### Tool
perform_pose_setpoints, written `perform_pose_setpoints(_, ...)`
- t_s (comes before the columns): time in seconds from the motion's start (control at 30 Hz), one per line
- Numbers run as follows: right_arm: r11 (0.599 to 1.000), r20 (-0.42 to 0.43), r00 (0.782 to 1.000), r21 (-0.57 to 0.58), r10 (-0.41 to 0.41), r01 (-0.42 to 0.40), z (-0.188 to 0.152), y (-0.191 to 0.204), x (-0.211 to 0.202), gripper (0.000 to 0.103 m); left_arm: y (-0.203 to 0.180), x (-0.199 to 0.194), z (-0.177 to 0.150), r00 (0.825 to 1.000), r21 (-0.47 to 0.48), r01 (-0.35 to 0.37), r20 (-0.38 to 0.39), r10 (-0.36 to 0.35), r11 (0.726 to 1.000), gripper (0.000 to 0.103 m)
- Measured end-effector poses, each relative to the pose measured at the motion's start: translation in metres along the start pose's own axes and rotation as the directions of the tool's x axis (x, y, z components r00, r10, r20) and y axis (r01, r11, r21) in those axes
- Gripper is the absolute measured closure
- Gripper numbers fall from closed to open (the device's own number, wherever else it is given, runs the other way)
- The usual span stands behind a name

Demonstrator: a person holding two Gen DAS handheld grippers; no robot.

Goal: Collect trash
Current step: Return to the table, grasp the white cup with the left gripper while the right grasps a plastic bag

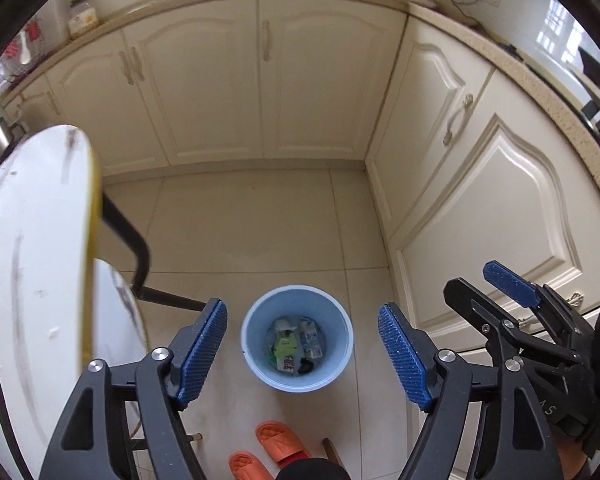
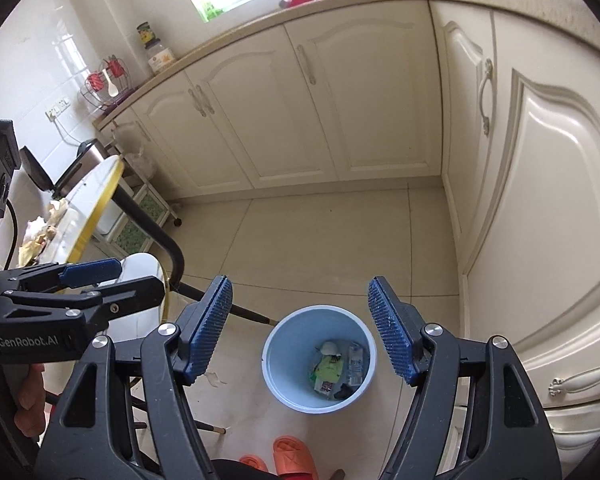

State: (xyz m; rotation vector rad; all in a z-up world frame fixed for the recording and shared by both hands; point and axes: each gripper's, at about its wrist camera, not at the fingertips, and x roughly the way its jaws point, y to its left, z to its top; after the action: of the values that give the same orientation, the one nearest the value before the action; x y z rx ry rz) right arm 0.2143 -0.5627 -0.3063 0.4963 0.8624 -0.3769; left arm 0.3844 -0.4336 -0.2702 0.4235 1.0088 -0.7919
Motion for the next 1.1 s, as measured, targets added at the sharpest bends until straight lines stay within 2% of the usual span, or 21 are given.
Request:
perform_pose_setpoints(0.13,0.999,0.042,0.999,-0.046,0.021,-0.019,0.004,0.028,-0.026,0.033,0.009,-0.039,-0.004,0.996,-0.001,-0.023,0.082,0.023,1.000,0.016)
perform_pose_setpoints(0.27,0.993,0.073,0.996,-0.105,0.059,-0.051,0.006,0.065,-0.050,0.031,0.028,-0.082,-0.022,0.986,-0.029,-0.060,0.153,0.064,0.998,0.015)
perform_pose_setpoints(0.47,0.971,0.102,0.987,-0.215,0.125,-0.101,0.005,0.136,-0.077,0.027,0.070,-0.127,-0.058,0.959,-0.109,-0.142,0.233,0.164,0.984,0.008)
perform_pose_setpoints(0.5,0.966,0.100,0.986,-0.234,0.136,-0.110,0.005,0.148,-0.079,0.027,0.087,-0.138,-0.081,0.955,-0.125,-0.150,0.239,0.177,0.981,0.008)
perform_pose_setpoints(0.67,0.935,0.072,0.981,-0.321,0.183,-0.151,0.000,0.210,-0.076,0.025,0.138,-0.156,-0.113,0.934,-0.235,-0.220,0.230,0.274,0.947,0.007)
perform_pose_setpoints(0.77,0.914,0.044,0.978,-0.367,0.203,-0.173,-0.001,0.247,-0.063,0.025,0.169,-0.173,-0.136,0.926,-0.315,-0.234,0.216,0.310,0.920,0.007)
perform_pose_setpoints(0.9,0.878,-0.012,0.972,-0.426,0.233,-0.215,0.002,0.295,-0.036,0.025,0.222,-0.178,-0.152,0.906,-0.380,-0.285,0.194,0.377,0.880,0.007)
perform_pose_setpoints(1.1,0.834,-0.097,0.954,-0.466,0.282,-0.294,0.006,0.354,0.009,0.025,0.294,-0.157,-0.159,0.918,-0.431,-0.277,0.147,0.369,0.859,0.009)
